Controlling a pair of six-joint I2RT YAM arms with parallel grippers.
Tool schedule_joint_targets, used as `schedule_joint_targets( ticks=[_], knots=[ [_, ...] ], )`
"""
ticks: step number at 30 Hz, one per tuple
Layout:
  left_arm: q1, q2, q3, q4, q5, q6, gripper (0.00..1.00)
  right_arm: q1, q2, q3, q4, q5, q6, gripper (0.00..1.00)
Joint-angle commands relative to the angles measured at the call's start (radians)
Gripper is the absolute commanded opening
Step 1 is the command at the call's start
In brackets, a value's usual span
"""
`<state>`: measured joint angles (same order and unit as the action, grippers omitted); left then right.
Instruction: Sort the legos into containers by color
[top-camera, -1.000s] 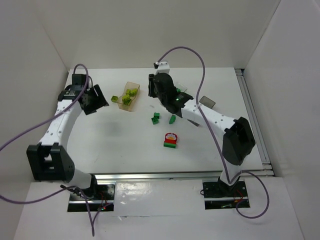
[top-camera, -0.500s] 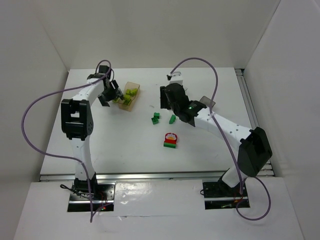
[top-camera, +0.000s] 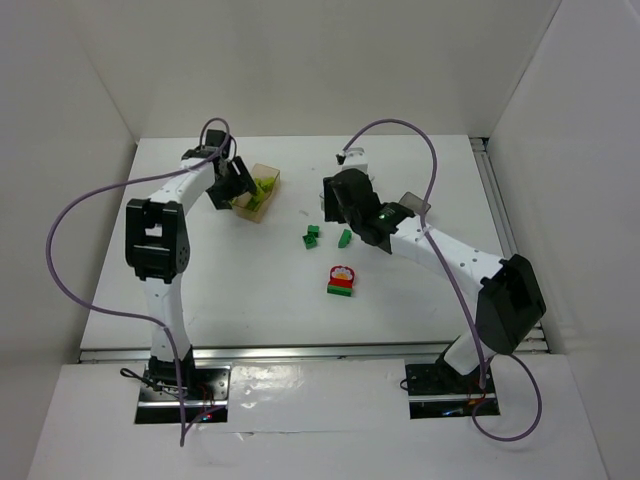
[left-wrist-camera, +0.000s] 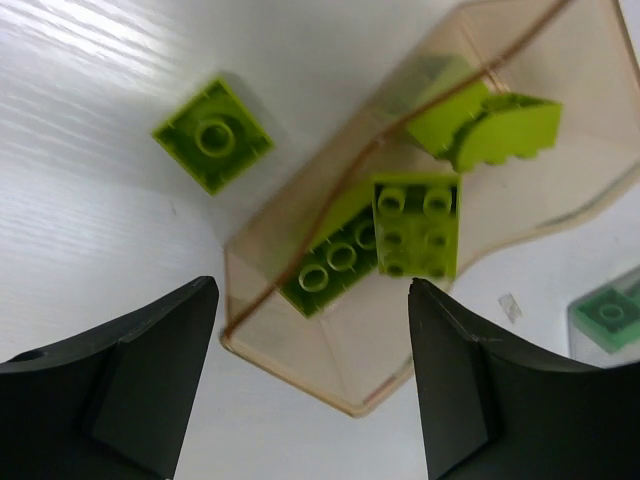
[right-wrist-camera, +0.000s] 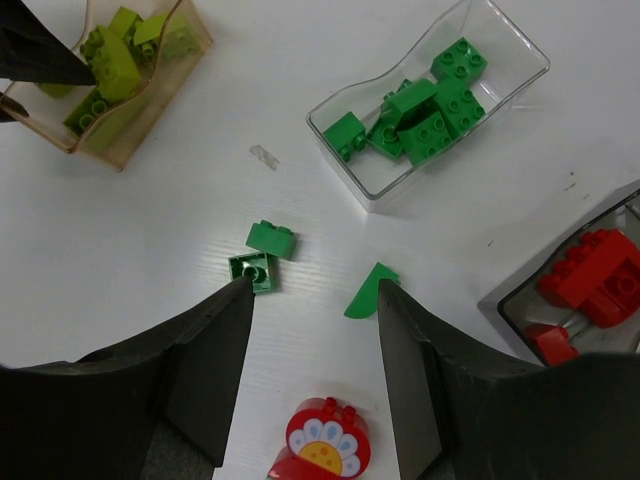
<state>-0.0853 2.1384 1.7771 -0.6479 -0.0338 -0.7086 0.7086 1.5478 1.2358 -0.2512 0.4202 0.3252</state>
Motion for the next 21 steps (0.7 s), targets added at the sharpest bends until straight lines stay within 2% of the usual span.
schedule_joint_targets(
  ticks=[1,5,11,17,21],
  knots=[
    [-0.011,-0.104,-0.041,0.060,0.046,-0.018,0.85,-0.003,0.001,0.010,-0.013,-0.006,0.014,0.60],
    [0.013,-0.133,-0.062,0.082,0.046,-0.055,0.80,-0.003,0.021,0.019,-0.022,-0.017,0.014,0.62],
    [0.024,-0.144,-0.062,0.103,0.021,-0.078,0.78,-0.003,0.052,0.028,-0.034,-0.035,0.014,0.62],
    [0.058,-0.051,0.013,0.053,-0.029,-0.115,0.78,-0.003,0.083,0.048,-0.043,-0.053,0.014,0.62],
    [0.067,0.011,0.033,0.042,-0.052,-0.149,0.83,-0.003,0.113,0.067,-0.053,-0.063,0.005,0.62]
  ],
)
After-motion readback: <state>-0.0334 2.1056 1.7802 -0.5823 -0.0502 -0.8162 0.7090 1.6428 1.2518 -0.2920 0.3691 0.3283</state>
